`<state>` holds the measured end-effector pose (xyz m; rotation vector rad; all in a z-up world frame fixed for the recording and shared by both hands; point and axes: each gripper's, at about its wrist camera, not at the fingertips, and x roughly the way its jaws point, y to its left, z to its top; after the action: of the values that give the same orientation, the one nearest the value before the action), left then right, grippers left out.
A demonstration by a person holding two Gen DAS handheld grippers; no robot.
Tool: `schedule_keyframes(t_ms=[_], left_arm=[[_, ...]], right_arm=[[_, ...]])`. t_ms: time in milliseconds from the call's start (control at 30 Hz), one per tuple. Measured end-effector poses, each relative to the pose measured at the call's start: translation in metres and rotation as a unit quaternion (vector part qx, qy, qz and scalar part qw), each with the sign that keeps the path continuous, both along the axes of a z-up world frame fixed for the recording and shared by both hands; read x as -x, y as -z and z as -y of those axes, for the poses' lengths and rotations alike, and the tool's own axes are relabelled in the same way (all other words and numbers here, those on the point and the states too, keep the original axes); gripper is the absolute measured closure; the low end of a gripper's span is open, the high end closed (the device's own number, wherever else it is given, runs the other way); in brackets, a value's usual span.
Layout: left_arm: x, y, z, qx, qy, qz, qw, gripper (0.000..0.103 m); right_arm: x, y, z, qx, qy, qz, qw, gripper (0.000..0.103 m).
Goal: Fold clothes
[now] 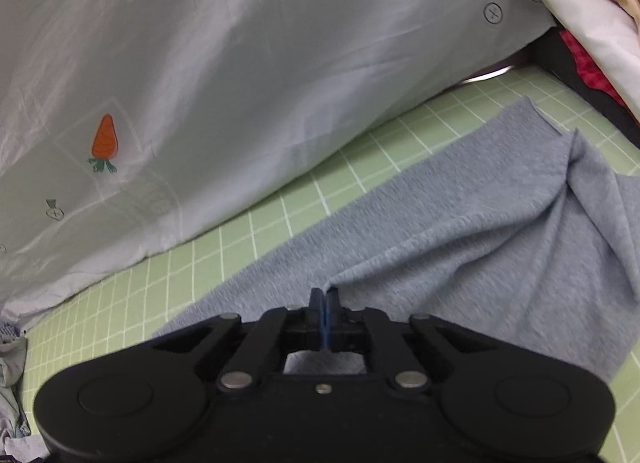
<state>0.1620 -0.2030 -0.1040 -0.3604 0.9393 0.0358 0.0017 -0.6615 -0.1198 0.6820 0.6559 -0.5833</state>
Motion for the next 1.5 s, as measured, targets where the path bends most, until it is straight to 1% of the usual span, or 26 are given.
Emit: schedule_keyframes(t_ms=[100, 133, 167, 200, 233, 267, 400, 433, 533, 667, 733, 867, 900, 933, 967, 1033, 1067, 1100, 1133, 1167, 1200, 1233, 1400, 1500], left_arm=[[-0.020, -0.008, 0.002, 0.011, 0.000, 0.033, 0.9994, 0.101], [-0.026, -0.011, 0.002, 0.011, -0.004, 0.046, 0.9989, 0.097], [-0.030, -0.014, 0.004, 0.003, -0.011, 0.056, 0.9984, 0.082], [-0.035, -0.017, 0.006, -0.009, -0.017, 0.063, 0.9979, 0.050], [-0.035, -0.019, 0.006, -0.018, -0.017, 0.064, 0.9976, 0.034], [-0.030, -0.018, 0.004, -0.024, -0.013, 0.061, 0.9978, 0.019], [-0.012, -0.017, -0.002, -0.049, 0.004, 0.048, 0.9976, 0.019], [-0.008, -0.016, -0.004, -0.055, 0.008, 0.044, 0.9974, 0.019], [0.016, -0.009, -0.013, -0.062, 0.011, 0.013, 0.9979, 0.019], [0.059, 0.001, -0.030, -0.076, -0.015, -0.032, 0.9965, 0.019], [0.074, 0.006, -0.039, -0.081, -0.032, -0.049, 0.9950, 0.019], [0.089, 0.019, -0.059, -0.066, -0.086, -0.091, 0.9899, 0.019], [0.091, 0.021, -0.063, -0.058, -0.096, -0.095, 0.9891, 0.019], [0.093, 0.021, -0.065, -0.050, -0.100, -0.089, 0.9897, 0.020], [0.095, 0.022, -0.068, -0.038, -0.096, -0.082, 0.9912, 0.022], [0.095, 0.020, -0.070, -0.022, -0.076, -0.066, 0.9947, 0.039], [0.094, 0.019, -0.070, -0.020, -0.071, -0.062, 0.9954, 0.057], [0.093, 0.019, -0.071, -0.022, -0.070, -0.060, 0.9955, 0.086], [0.092, 0.019, -0.073, -0.021, -0.070, -0.060, 0.9955, 0.101], [0.092, 0.020, -0.077, -0.012, -0.074, -0.060, 0.9954, 0.099], [0.093, 0.022, -0.083, 0.004, -0.079, -0.059, 0.9951, 0.099], [0.094, 0.023, -0.090, 0.011, -0.080, -0.058, 0.9950, 0.099], [0.104, 0.022, -0.123, -0.005, -0.069, -0.055, 0.9961, 0.098], [0.110, 0.018, -0.156, -0.032, -0.091, -0.056, 0.9938, 0.098]], right_arm=[[-0.020, -0.010, 0.014, 0.001, -0.008, 0.030, 1.000, 0.102], [-0.029, -0.011, 0.018, 0.002, -0.008, 0.046, 0.999, 0.098], [-0.037, -0.011, 0.020, 0.006, -0.007, 0.056, 0.998, 0.077], [-0.033, -0.011, 0.017, 0.008, -0.009, 0.052, 0.999, 0.058], [-0.028, -0.010, 0.013, 0.009, -0.011, 0.045, 0.999, 0.028], [-0.023, -0.009, 0.008, 0.010, -0.013, 0.038, 0.999, 0.025], [-0.002, -0.005, -0.010, 0.014, -0.023, 0.011, 1.000, 0.024], [0.003, -0.004, -0.014, 0.015, -0.025, 0.004, 1.000, 0.023], [0.018, -0.001, -0.028, 0.018, -0.033, -0.017, 0.999, 0.019], [0.039, 0.002, -0.046, 0.022, -0.042, -0.044, 0.998, 0.018], [0.049, 0.004, -0.054, 0.024, -0.047, -0.058, 0.997, 0.018], [0.070, 0.008, -0.072, 0.028, -0.057, -0.085, 0.994, 0.017], [0.075, 0.009, -0.077, 0.029, -0.059, -0.092, 0.994, 0.017], [0.080, 0.010, -0.081, 0.030, -0.061, -0.099, 0.993, 0.017], [0.085, 0.010, -0.086, 0.031, -0.064, -0.106, 0.992, 0.017], [0.093, 0.009, -0.094, 0.036, -0.066, -0.113, 0.991, 0.016], [0.095, 0.005, -0.097, 0.041, -0.066, -0.113, 0.991, 0.016], [0.097, 0.002, -0.101, 0.045, -0.066, -0.113, 0.990, 0.016], [0.099, -0.001, -0.104, 0.050, -0.066, -0.113, 0.990, 0.016], [0.101, -0.004, -0.108, 0.055, -0.066, -0.112, 0.990, 0.016], [0.105, -0.007, -0.111, 0.057, -0.065, -0.112, 0.990, 0.016], [0.109, -0.008, -0.115, 0.059, -0.063, -0.114, 0.990, 0.016], [0.130, -0.010, -0.134, 0.060, -0.049, -0.123, 0.989, 0.016], [0.134, -0.009, -0.140, 0.061, -0.043, -0.127, 0.989, 0.016]])
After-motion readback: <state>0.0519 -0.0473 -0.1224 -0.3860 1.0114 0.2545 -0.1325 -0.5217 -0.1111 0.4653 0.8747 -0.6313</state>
